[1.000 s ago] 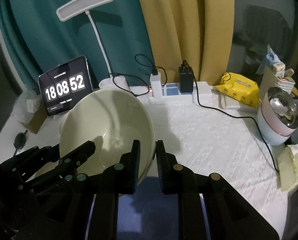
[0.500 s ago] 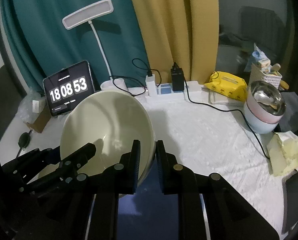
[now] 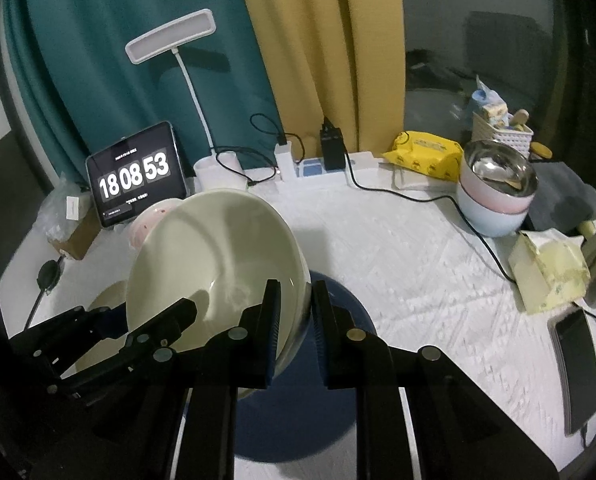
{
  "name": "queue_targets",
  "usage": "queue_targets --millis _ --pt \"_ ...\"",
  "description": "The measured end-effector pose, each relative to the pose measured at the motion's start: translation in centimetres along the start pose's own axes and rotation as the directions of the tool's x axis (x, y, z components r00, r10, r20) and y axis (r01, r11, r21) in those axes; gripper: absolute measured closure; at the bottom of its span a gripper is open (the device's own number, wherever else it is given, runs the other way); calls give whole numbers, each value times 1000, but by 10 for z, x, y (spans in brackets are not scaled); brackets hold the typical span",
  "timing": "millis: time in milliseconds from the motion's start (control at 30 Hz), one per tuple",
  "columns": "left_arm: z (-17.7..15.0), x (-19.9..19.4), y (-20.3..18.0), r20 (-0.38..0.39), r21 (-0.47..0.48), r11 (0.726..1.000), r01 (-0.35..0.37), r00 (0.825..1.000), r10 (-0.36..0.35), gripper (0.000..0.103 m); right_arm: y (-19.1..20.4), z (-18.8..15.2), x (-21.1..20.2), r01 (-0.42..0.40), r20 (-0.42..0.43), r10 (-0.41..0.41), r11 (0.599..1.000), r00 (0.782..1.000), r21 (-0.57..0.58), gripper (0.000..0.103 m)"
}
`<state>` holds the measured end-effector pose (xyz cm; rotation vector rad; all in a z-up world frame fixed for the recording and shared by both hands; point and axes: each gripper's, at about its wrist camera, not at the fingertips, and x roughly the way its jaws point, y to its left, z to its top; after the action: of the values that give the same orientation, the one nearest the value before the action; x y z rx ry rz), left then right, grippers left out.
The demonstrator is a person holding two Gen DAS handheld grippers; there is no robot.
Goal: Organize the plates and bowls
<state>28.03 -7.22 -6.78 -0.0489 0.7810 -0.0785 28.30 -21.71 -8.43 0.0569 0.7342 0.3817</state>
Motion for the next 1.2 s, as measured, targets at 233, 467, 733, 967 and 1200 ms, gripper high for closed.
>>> queue_targets --millis 233,467,733,967,1200 --pt "-12 6 -7 -30 15 1000 -3 1000 4 75 -8 -15 1 2 -20 -2 1000 1000 19 86" --pt "-22 17 -9 -62 22 1000 -21 998 22 75 -12 -26 13 -5 -54 6 1000 999 29 86" --pt "-32 31 -8 -96 36 998 -47 994 50 75 -15 -36 31 -7 -96 10 999 995 32 86" --pt "-35 35 -9 -97 58 995 -75 992 81 74 -15 -42 43 -2 -128 5 1000 992 28 86" --pt "-36 35 -11 -85 95 991 -93 991 101 72 -15 -41 49 22 -136 -20 1000 991 10 86"
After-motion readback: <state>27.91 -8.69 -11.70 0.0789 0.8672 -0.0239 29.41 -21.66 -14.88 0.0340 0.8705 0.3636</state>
